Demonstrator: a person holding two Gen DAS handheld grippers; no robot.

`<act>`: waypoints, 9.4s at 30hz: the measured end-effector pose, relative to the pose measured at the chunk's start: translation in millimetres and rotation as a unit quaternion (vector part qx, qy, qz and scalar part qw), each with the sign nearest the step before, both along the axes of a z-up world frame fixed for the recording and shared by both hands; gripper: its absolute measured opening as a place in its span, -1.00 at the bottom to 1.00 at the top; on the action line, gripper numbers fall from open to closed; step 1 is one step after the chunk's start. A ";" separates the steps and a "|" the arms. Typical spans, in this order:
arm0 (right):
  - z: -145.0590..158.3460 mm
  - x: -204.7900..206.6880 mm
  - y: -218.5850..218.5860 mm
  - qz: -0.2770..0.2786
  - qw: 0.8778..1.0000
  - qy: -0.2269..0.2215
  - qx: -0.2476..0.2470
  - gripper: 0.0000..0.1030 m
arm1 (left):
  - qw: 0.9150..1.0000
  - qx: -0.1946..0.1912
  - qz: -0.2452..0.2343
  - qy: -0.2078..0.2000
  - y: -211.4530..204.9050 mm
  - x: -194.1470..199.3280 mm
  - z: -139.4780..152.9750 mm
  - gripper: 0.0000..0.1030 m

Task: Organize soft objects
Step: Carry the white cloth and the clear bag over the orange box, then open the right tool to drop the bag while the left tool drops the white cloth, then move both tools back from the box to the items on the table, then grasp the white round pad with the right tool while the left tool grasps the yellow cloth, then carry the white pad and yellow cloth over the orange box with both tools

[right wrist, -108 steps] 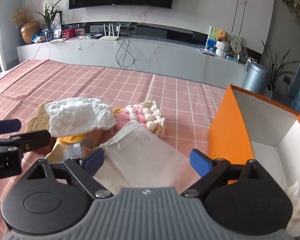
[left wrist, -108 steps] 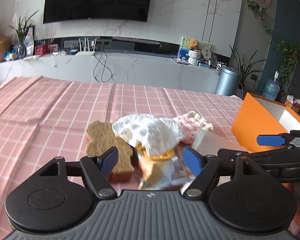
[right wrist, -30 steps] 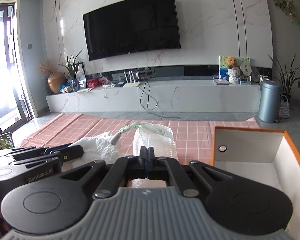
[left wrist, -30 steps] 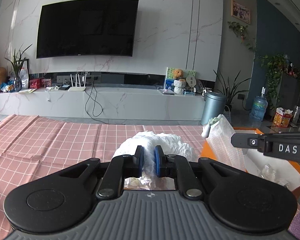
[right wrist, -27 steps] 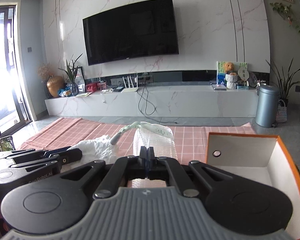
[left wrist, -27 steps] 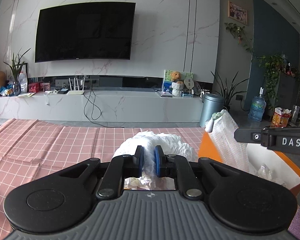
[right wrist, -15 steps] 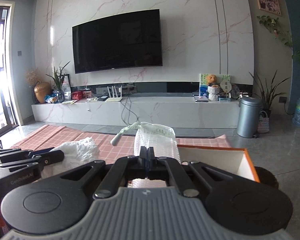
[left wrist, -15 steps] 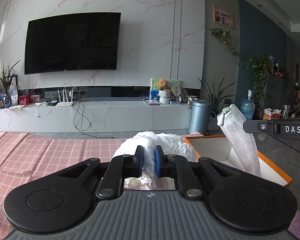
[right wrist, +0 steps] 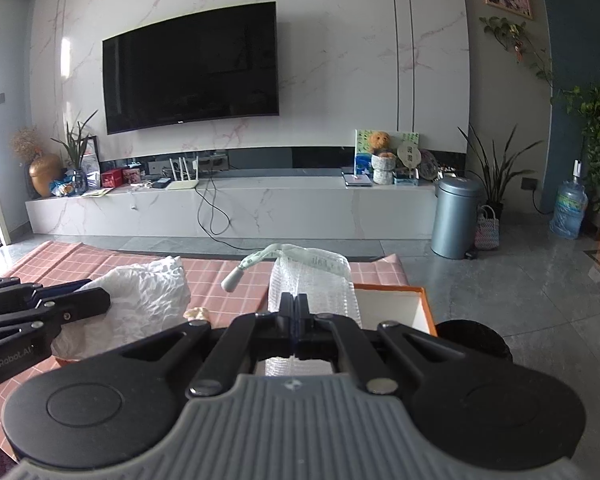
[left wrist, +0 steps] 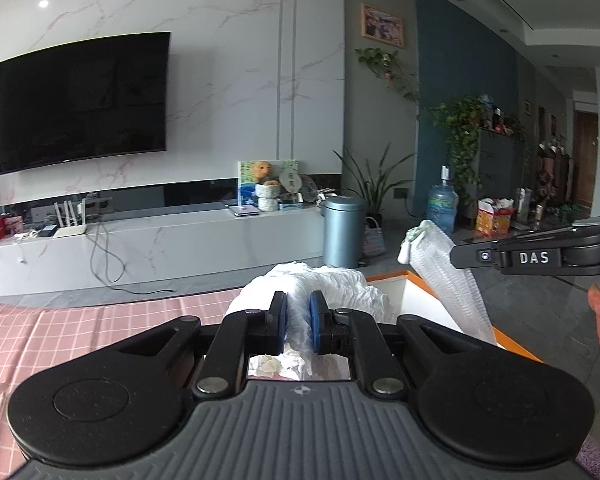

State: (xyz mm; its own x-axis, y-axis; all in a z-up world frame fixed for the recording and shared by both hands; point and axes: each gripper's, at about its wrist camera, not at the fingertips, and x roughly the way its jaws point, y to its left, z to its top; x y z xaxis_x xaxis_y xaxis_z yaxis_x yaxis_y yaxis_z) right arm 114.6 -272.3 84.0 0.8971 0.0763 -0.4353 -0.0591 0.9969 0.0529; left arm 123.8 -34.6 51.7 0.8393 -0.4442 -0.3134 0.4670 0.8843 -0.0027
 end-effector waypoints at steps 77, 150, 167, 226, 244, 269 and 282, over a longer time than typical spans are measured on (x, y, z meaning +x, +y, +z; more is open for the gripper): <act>-100.0 82.1 -50.1 -0.041 0.986 0.155 0.048 -0.24 | 0.933 0.314 -0.105 0.144 -158.9 77.7 -92.0 0.29; -105.2 -20.5 164.4 0.090 0.991 0.059 -0.076 0.01 | 0.973 -0.039 0.150 0.169 110.5 -37.4 -88.6 -0.02; -145.2 41.0 178.7 0.077 0.984 0.131 -0.093 0.01 | 0.965 -0.046 0.160 0.203 129.7 22.0 -105.2 0.07; -144.6 115.2 186.8 0.052 0.991 0.099 -0.073 -0.71 | 0.974 -0.003 0.141 0.176 128.3 94.7 -100.3 0.11; -158.4 146.5 198.1 0.067 0.989 0.112 -0.063 -0.69 | 0.965 0.031 0.139 0.222 123.7 154.2 -129.4 -0.88; -84.4 74.8 171.9 0.073 0.996 0.022 -0.038 -0.69 | 0.982 -0.014 0.138 0.131 103.2 63.4 -46.6 -0.96; -37.1 0.3 120.0 0.051 0.998 -0.026 -0.016 -0.69 | 0.991 -0.034 0.100 0.088 66.2 14.3 -9.8 -0.96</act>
